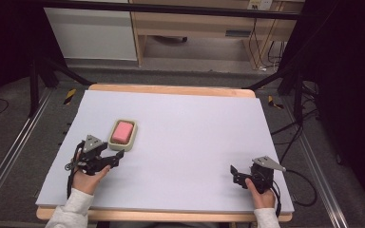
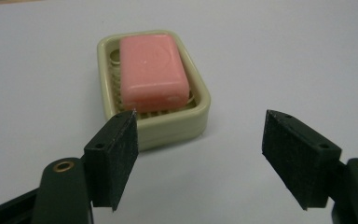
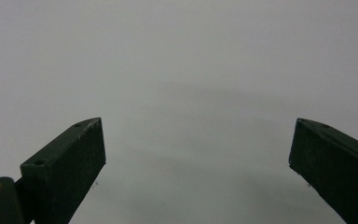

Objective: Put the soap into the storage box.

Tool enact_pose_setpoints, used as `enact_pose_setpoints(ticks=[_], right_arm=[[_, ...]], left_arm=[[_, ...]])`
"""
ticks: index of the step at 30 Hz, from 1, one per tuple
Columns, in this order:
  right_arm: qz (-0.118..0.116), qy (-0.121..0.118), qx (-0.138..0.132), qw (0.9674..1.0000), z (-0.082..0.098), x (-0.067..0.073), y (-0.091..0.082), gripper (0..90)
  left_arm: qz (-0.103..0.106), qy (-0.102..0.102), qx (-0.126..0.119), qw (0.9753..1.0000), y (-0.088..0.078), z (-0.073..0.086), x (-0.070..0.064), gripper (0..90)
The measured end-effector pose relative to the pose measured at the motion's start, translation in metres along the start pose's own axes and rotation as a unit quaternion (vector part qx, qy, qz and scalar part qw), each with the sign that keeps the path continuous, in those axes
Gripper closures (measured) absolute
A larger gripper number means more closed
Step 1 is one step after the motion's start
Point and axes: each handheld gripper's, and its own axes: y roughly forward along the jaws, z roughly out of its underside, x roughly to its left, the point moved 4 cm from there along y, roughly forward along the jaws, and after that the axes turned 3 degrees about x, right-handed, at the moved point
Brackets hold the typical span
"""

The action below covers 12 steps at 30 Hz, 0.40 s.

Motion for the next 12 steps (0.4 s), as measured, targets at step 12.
enact_pose_setpoints(ticks=[12], right_arm=[[0.005, 0.002, 0.004, 1.0000, 0.004, -0.003, -0.001, 4.0]], left_arm=[[-0.007, -0.004, 0.012, 0.9999, -0.009, 0.025, 0.013, 25.3]])
